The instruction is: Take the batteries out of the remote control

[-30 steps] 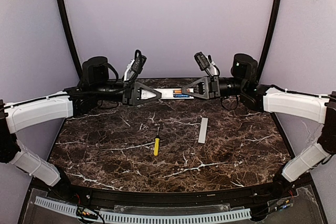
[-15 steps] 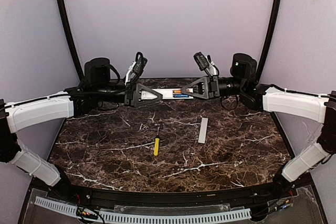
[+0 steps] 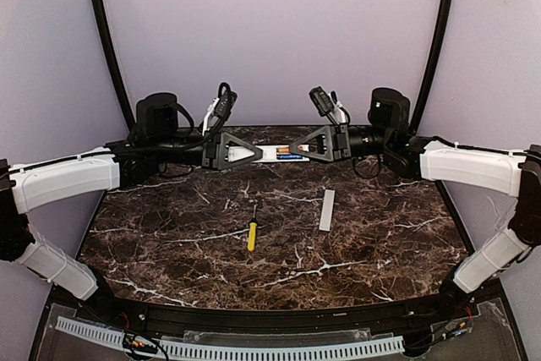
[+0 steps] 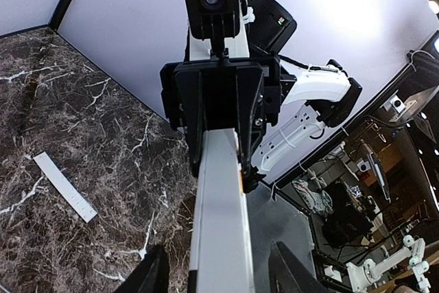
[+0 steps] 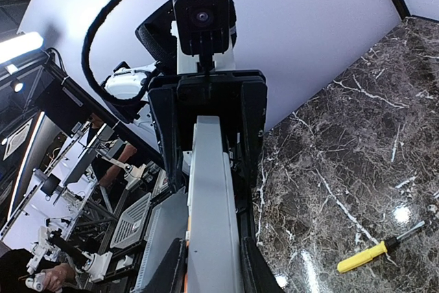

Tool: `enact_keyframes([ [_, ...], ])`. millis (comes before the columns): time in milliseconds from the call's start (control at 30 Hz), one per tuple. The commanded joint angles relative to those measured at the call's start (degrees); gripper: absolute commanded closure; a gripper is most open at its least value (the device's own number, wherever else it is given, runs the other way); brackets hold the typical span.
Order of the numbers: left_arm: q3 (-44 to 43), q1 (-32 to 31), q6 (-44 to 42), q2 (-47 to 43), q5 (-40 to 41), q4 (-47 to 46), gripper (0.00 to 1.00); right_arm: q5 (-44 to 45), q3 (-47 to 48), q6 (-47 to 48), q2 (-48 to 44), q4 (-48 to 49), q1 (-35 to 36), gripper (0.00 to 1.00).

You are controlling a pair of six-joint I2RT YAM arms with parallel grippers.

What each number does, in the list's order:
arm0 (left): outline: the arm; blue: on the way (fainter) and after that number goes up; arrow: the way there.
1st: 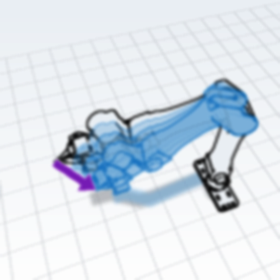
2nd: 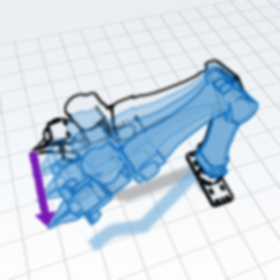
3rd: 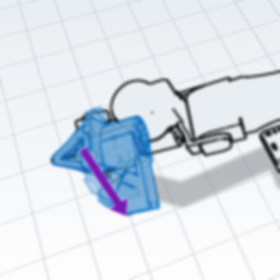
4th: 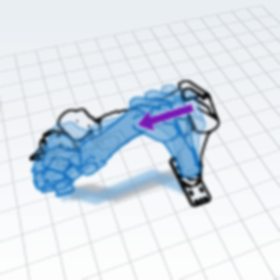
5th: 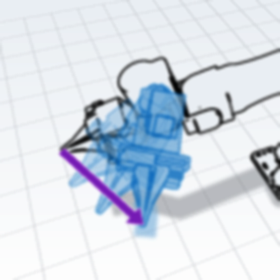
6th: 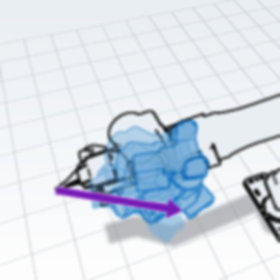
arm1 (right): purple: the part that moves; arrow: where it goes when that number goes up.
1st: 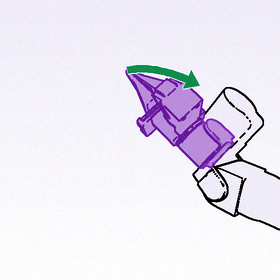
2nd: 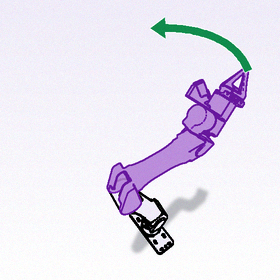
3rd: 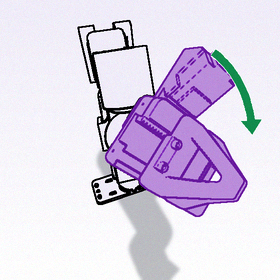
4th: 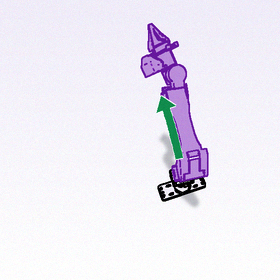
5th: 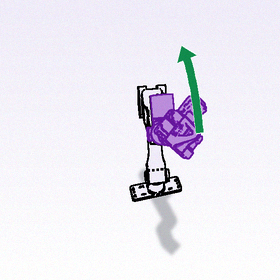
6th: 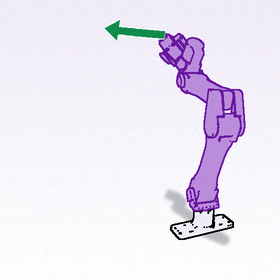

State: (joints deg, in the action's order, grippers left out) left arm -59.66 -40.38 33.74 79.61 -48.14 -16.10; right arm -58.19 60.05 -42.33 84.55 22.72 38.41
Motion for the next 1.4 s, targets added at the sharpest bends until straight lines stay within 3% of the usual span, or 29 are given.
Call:
enact_keyframes([
  [0, -0.10, -0.22, 1.57, -0.12, 0.70, -3.06, 0.53, 0.75, 1.38, 0.03, 0.78, 2.32, 0.65, 1.00],
  [233, 0.28, -0.22, 2.16, 0.22, 0.70, -3.57, 0.60, 1.85, 1.55, 0.26, 0.70, 2.57, 0.69, 1.00],
  [567, 0.26, -0.22, 1.89, 0.33, -0.04, -3.05, 0.55, 2.23, 2.54, 1.30, 0.61, 1.08, 0.69, 1.00],
  [1167, -0.51, -0.22, 1.27, 0.27, 0.31, -2.62, 0.99, 1.66, 2.54, 2.51, 0.96, -1.17, 0.69, 1.00],
  [1267, -1.53, -0.22, -0.74, -0.36, 1.52, 1.12, 1.00, 4.58, 4.30, 5.77, 0.88, -8.52, 0.67, 0.75],
  [1367, -4.41, -0.10, -8.19, -1.40, 5.08, 11.64, 1.00, 8.84, 6.67, 9.09, 0.88, -15.82, 0.70, 0.52],
])
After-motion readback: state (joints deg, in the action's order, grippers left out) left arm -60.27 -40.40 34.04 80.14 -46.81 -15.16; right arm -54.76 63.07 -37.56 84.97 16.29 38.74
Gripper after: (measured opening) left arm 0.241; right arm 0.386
